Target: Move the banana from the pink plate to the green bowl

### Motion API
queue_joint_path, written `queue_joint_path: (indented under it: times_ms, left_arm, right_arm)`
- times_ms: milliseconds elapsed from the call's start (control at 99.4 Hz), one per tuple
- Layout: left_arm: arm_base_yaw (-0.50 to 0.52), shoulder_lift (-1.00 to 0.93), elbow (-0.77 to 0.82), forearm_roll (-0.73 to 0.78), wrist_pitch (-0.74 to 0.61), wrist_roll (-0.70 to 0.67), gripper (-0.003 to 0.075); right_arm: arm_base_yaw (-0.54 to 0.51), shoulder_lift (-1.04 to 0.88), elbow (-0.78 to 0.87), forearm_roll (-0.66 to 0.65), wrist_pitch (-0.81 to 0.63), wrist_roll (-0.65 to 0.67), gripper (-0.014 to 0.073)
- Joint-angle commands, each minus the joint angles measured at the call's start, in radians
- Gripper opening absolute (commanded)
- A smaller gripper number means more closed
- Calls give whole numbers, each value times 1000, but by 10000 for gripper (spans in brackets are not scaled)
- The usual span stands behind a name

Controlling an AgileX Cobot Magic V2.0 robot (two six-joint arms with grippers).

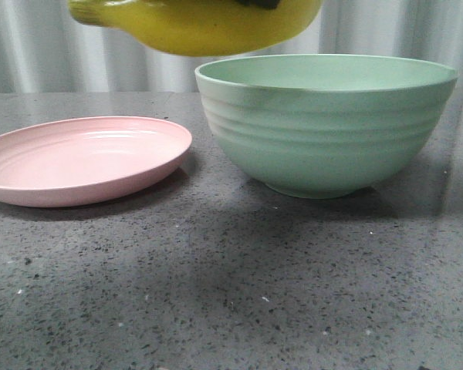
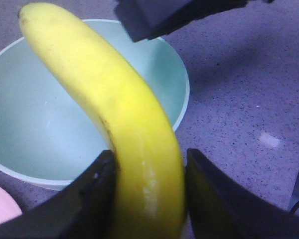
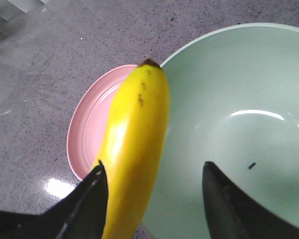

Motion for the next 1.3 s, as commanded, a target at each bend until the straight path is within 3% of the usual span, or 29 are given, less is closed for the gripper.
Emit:
queue_joint_path:
  times_ms: [0, 523, 654, 805, 1087, 1288]
  left_arm:
    - [-8, -21, -39, -17, -91, -1, 246]
    - [-8, -21, -39, -17, -91, -1, 246]
    - [-8, -21, -39, -17, -91, -1, 256]
    - [-8, -21, -39, -17, -88, -1, 338]
    - [-6, -39, -56, 11, -83, -1, 337]
    - [-6, -90, -75, 11, -87, -1, 337]
  right_arm:
    - [15, 28, -45, 68, -81, -12, 354]
    - [51, 137, -76, 158, -139, -12, 334]
    - [51, 137, -76, 158, -139, -12, 157]
    - [51, 137, -76, 158, -142, -12, -71]
    - [49, 131, -87, 146, -148, -12, -71]
    - [7, 127, -177, 5, -135, -12, -71]
